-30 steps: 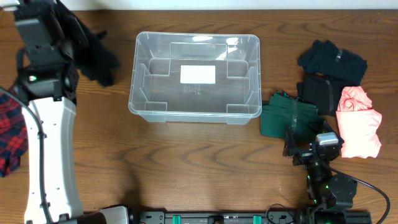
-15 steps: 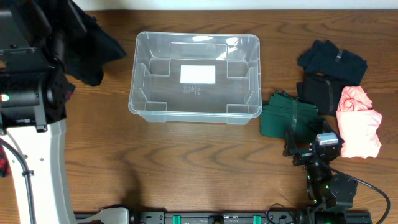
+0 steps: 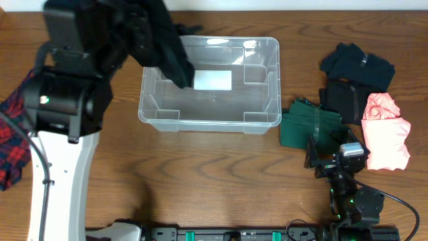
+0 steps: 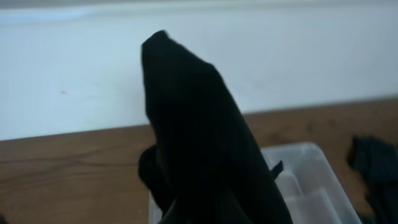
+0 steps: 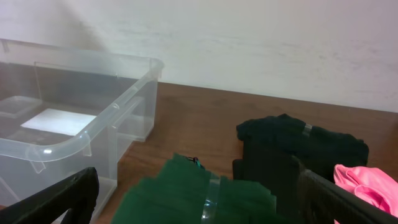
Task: Pack container
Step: 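Lift the black garment with the left gripper and drop it into the bin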
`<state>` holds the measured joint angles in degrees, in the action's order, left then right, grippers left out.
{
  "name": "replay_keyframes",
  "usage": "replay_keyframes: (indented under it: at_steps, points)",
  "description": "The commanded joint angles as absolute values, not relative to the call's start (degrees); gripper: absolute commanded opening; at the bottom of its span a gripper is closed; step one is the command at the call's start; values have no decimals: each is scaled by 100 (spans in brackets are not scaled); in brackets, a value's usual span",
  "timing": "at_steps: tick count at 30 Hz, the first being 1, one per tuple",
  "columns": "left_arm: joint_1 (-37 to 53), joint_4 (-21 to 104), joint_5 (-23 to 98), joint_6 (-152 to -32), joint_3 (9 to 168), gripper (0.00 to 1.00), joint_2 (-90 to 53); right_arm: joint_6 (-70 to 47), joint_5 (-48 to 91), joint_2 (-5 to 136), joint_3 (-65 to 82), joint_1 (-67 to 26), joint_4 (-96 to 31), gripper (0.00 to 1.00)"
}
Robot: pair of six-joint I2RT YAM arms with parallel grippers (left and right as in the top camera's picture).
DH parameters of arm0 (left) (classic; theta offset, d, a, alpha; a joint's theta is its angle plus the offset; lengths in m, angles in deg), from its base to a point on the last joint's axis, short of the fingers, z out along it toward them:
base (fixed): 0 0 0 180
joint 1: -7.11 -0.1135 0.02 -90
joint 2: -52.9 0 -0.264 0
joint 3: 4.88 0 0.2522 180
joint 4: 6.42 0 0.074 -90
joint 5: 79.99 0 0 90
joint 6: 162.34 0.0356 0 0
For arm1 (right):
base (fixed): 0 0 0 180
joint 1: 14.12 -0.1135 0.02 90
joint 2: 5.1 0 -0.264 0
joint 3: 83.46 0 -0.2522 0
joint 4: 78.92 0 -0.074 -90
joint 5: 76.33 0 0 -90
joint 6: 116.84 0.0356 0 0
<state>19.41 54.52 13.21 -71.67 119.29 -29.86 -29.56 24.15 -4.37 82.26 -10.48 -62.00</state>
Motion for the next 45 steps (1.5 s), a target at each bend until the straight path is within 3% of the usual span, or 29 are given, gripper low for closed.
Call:
replay_keyframes:
  at_steps: [1, 22, 43, 45]
  points:
    - [2078, 5452, 1371, -6669, 12213, 6, -3032, -2925, 2402, -461, 8246, -1068, -6193, 99]
    - [2273, 6599, 1365, -5128, 12209, 6, -3994, -2925, 2400, -461, 8246, -1068, -6193, 99]
    - [2231, 6638, 1041, -4909, 12209, 6, -4158, -2925, 2400, -461, 8246, -1068, -6193, 99]
    - [2231, 6621, 1376, -4907, 12209, 33, -4162, -2925, 2400, -461, 8246, -1068, -6193, 99]
